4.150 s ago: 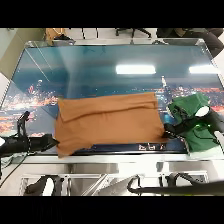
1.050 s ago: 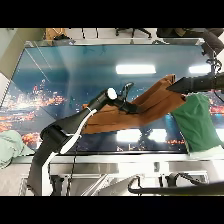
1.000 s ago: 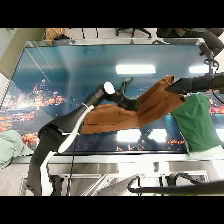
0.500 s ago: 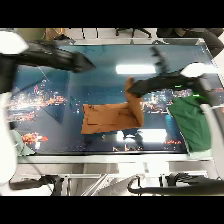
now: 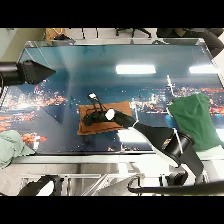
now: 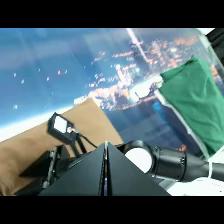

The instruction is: Fold the shirts.

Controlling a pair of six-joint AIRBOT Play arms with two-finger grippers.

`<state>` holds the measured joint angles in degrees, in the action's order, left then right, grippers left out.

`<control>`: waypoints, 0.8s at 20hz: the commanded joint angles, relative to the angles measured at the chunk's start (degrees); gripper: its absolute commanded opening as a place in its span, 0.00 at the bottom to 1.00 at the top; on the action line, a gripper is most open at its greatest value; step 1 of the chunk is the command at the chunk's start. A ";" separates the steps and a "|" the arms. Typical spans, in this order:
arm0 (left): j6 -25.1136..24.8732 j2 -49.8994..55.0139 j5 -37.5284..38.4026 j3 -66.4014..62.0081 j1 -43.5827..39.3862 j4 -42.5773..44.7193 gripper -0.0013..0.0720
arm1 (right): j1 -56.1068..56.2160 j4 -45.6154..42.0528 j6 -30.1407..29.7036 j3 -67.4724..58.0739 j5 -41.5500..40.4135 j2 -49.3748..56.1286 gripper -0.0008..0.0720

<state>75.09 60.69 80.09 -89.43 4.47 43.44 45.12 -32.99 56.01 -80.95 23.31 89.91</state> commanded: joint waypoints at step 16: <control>-1.99 -2.29 -0.31 5.57 0.52 -0.04 0.04 | -40.74 -20.13 11.61 0.02 50.71 -10.14 0.86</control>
<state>73.03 58.41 79.57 -83.88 5.04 43.38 8.01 -55.59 67.18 -80.95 68.20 76.01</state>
